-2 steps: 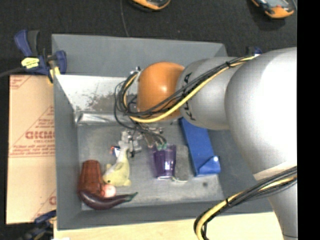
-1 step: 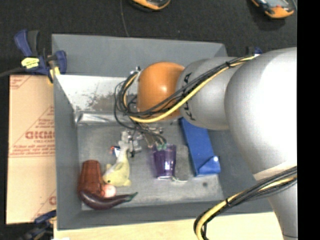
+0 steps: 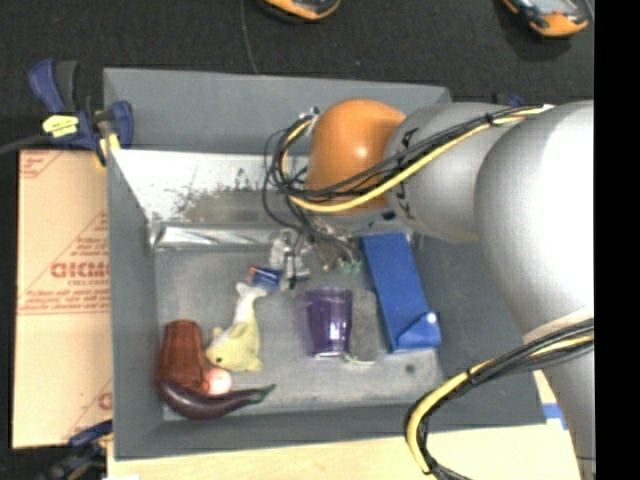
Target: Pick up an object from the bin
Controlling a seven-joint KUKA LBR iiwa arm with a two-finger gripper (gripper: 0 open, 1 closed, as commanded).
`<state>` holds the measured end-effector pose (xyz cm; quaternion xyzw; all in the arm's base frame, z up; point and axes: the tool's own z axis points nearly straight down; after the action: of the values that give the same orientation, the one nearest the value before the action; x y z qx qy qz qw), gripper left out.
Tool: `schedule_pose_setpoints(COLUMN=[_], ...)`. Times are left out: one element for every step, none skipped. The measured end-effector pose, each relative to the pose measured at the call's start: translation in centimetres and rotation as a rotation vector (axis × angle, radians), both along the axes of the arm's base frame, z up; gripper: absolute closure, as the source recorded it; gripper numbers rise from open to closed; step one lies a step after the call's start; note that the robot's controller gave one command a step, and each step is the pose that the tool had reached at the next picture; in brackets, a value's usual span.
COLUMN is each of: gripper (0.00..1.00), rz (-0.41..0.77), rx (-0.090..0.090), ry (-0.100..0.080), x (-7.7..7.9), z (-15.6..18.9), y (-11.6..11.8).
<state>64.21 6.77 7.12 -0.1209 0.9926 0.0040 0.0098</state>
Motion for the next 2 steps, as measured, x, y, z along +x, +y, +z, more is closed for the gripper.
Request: schedule_pose_setpoints(gripper=[1.00,1.00], rz=[-0.015,-0.001], rx=[-0.001,-0.002], ry=[0.002,0.001], x=[0.0,0.4], z=[0.0,7.6], y=[-0.6,-0.4])
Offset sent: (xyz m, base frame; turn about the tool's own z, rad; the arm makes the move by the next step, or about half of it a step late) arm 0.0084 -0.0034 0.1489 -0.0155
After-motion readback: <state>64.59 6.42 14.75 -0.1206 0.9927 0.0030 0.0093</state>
